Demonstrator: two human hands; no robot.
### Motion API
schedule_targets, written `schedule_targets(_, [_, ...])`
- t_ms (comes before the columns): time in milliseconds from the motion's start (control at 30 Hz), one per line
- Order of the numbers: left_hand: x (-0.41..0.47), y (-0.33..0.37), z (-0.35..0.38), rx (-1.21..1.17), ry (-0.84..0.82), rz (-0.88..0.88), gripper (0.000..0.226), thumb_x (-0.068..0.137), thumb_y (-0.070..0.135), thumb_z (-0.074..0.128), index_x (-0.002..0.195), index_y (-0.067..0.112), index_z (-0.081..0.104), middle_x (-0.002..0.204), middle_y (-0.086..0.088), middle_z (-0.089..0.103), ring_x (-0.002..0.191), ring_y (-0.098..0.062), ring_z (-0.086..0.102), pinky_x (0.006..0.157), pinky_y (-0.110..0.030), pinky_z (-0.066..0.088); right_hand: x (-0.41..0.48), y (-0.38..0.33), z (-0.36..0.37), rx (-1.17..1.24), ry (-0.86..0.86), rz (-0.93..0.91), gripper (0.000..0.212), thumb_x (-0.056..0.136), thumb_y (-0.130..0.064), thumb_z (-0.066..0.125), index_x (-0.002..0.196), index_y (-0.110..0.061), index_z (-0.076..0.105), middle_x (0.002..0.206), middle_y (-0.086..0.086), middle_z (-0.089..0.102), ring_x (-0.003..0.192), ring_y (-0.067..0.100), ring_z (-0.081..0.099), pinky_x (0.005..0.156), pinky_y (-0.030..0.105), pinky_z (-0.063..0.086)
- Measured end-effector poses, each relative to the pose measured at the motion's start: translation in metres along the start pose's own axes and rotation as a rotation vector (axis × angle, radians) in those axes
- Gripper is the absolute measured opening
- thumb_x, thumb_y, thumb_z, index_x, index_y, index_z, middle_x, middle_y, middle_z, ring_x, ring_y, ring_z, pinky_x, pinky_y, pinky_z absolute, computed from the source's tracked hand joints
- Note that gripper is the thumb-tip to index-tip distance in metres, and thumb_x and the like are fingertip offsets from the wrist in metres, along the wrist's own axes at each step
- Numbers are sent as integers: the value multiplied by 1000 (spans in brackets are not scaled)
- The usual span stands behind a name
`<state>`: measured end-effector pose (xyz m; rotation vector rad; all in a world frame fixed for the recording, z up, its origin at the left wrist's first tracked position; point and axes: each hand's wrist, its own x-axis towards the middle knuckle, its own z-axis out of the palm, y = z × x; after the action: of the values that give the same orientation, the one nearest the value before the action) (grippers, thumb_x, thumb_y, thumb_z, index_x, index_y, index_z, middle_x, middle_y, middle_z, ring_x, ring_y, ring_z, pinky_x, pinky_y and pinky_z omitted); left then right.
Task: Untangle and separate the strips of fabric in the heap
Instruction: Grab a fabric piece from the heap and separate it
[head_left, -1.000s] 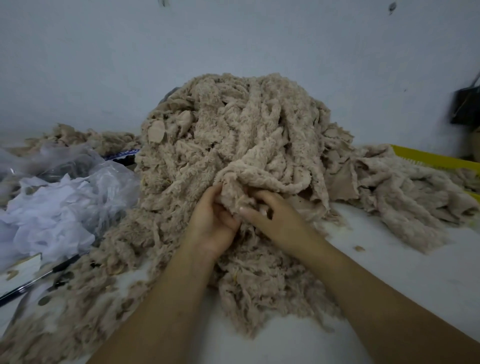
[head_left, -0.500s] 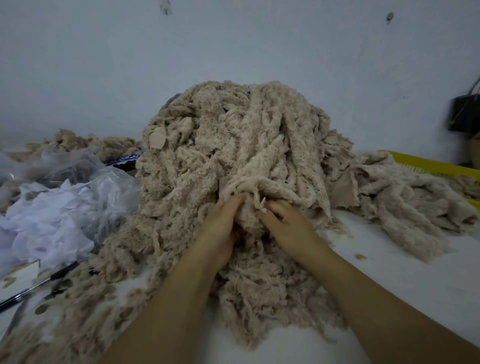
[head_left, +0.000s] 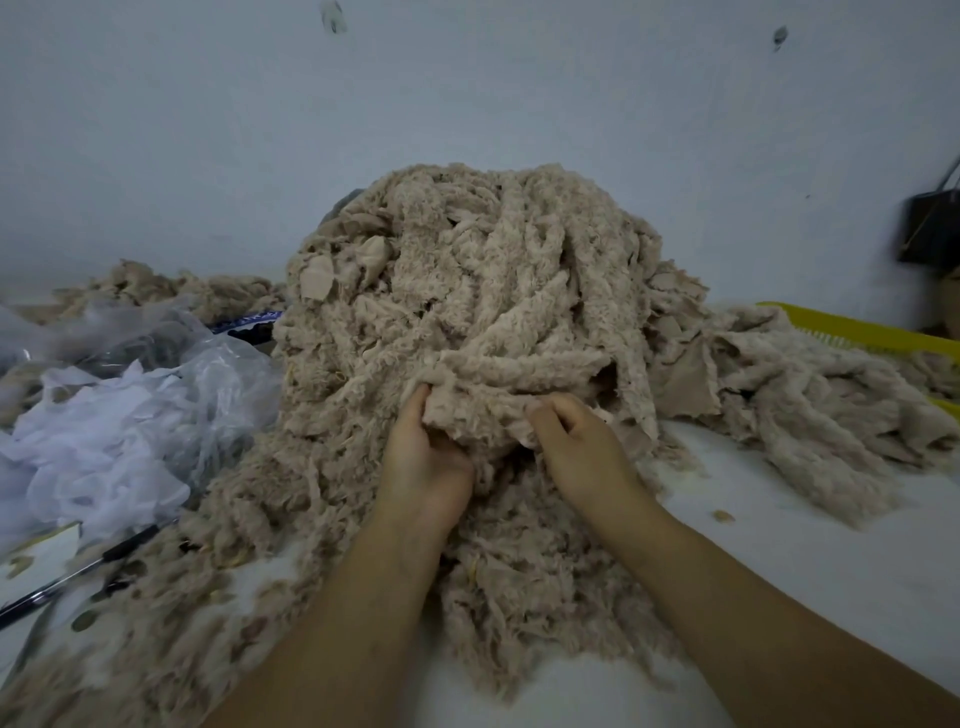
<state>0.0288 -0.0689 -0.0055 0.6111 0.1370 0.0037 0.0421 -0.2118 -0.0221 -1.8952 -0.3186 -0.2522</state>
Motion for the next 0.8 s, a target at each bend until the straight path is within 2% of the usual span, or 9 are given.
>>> schedule_targets(67, [0,2,-1,-67,-41,-12,41,104,31,46,94,5,76,100,-12,76,87,-25,75,79,-38,58,1,-1,-3,68,50,57,39,103,-30,45,68,-17,34,59,-5,34,47,6,31,52,25,24])
schedule_targets(167, [4,6,-3,-143,-17,-29,45,104,25,48,67,8,66,68,-2,64,58,-14,66,70,-28,58,1,-1,-14,154,105,106,34,104,-38,45,81,-13,52,56,-1,49,44,6,40,49,25,34])
schedule_targets(267, [6,8,-5,-48,78,-52,31,104,26,48,82,7,61,63,-2,64,49,-10,61,50,-20,54,1,-3,-18,205,117,51,29,103,-41,45,90,-21,60,69,2,60,47,7,51,49,21,44])
schedule_targets(333, [5,5,-6,209,58,-21,38,101,43,49,99,10,67,76,-1,73,57,-10,66,50,-21,54,0,-5,-17,205,85,-15,28,103,-41,45,81,-28,58,71,8,58,47,10,51,50,25,48])
schedule_targets(433, [2,-1,-5,542,-144,39,69,81,77,45,108,21,74,102,2,76,87,-12,73,69,-25,58,-3,-8,-12,139,37,-124,31,103,-37,45,74,-35,57,51,-5,53,43,10,49,47,23,45])
schedule_targets(500, [-4,-5,-3,729,-246,64,65,77,79,57,96,20,77,94,2,75,87,-12,72,71,-22,55,-4,-7,-11,99,23,-165,28,103,-32,46,78,-30,57,49,-9,52,42,8,48,45,20,41])
schedule_targets(567, [-5,-9,-3,807,-216,108,46,78,59,74,93,15,75,88,-1,75,86,-17,71,71,-25,54,-5,-7,-10,68,7,-180,26,102,-29,47,79,-27,57,49,-10,52,42,6,48,45,20,39])
schedule_targets(667, [-4,-9,-2,653,-127,146,22,86,29,74,96,10,77,91,-10,76,84,-22,73,68,-29,58,-6,-5,-10,48,-16,-150,25,101,-36,48,83,-22,60,53,-7,52,49,11,50,51,28,42])
schedule_targets(800, [-3,-4,3,346,-29,-53,41,90,32,64,115,0,68,111,-18,73,93,-27,73,76,-35,60,-4,-5,-7,1,-35,-130,35,101,-41,46,87,-11,58,60,0,50,56,14,49,53,29,41])
